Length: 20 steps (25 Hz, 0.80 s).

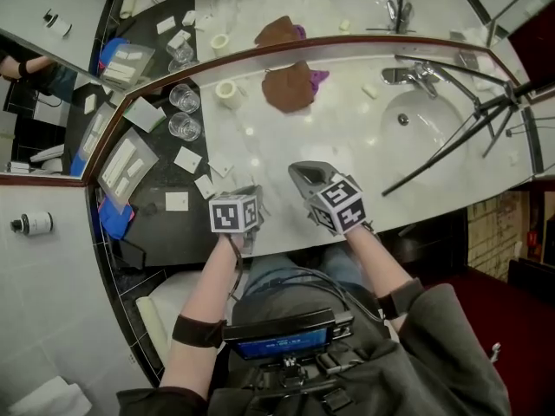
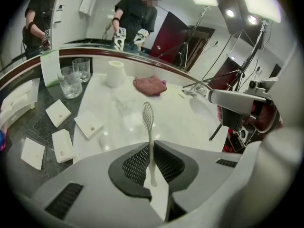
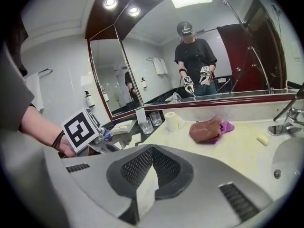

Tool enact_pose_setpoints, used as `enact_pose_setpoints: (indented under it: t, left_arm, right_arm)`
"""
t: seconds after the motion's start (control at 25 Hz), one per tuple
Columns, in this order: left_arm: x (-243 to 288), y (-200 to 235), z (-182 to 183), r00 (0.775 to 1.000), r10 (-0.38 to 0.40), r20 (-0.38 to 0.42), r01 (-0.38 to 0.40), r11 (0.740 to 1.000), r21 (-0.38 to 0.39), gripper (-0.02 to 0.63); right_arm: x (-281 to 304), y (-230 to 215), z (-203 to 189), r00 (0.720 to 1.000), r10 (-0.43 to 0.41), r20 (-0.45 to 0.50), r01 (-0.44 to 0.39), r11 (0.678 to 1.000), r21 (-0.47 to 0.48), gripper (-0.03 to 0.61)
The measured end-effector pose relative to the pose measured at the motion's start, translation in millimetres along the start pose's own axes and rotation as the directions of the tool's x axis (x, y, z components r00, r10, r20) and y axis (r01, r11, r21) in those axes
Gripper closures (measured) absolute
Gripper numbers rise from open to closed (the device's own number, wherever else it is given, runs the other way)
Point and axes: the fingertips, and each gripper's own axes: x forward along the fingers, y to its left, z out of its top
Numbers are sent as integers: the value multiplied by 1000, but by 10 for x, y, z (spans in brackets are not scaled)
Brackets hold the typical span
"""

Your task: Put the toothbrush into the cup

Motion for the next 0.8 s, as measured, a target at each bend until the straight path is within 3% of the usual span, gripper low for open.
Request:
enact_pose_setpoints:
  t: [0.28, 0.8]
  left_arm:
    - [333, 34, -77, 998, 6, -62, -7, 1000, -23, 578]
    - [632, 182, -67, 997, 23, -78, -31, 993, -115, 577]
  right_arm:
    - [-73, -85, -63, 1000, -20, -5, 20, 999, 27, 572]
    - [-158, -214, -159, 998, -54, -17, 55, 997, 54, 572]
